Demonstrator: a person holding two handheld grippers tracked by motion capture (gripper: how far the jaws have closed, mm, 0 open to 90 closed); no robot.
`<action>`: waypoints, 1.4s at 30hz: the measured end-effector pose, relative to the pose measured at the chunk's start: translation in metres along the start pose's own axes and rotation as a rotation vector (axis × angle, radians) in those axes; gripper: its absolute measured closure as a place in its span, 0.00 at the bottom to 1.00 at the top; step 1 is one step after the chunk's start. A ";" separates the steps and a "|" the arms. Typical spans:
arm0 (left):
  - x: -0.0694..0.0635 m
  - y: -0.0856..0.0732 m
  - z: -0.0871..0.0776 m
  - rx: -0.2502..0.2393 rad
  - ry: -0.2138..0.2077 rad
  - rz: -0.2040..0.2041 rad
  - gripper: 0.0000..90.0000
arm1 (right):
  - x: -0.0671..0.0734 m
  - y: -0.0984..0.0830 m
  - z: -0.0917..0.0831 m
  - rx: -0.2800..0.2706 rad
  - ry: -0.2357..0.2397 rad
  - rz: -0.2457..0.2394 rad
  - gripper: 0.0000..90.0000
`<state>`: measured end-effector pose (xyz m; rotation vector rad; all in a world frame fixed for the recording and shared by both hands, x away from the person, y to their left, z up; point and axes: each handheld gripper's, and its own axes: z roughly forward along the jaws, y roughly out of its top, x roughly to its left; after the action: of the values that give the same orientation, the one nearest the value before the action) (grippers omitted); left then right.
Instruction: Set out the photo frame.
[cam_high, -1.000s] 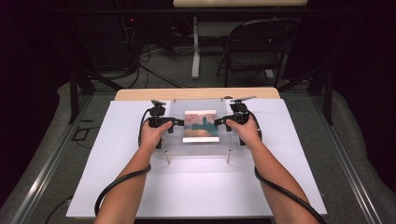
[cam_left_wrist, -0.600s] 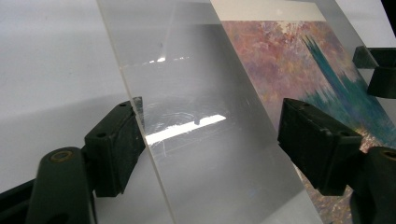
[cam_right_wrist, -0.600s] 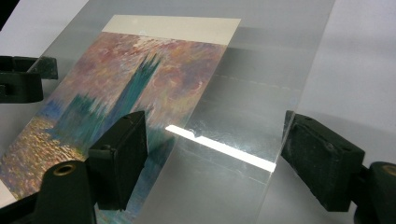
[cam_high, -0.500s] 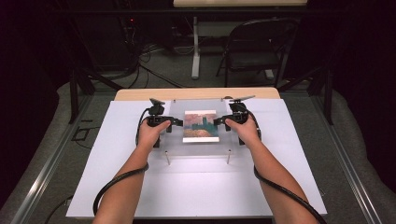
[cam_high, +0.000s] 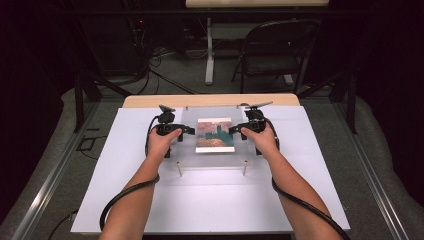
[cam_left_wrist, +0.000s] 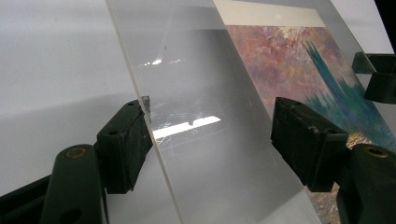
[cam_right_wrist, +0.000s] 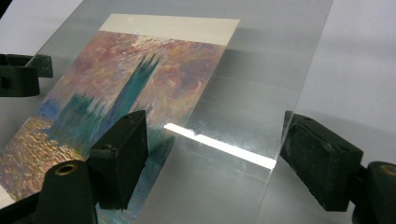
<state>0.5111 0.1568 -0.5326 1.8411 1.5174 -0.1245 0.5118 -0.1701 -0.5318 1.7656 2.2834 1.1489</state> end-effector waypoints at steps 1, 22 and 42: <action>-0.001 0.000 0.000 -0.001 0.002 -0.001 0.33 | 0.000 0.000 0.000 -0.011 0.002 -0.005 0.26; -0.018 0.001 -0.027 -0.033 0.029 0.035 0.40 | 0.017 0.003 -0.026 -0.044 -0.031 -0.058 0.33; -0.038 -0.010 -0.057 -0.102 0.049 0.089 0.47 | 0.041 -0.003 -0.056 -0.109 -0.083 -0.133 0.37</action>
<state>0.4699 0.1601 -0.4770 1.8388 1.4452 0.0403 0.4699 -0.1655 -0.4766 1.5670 2.2083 1.1307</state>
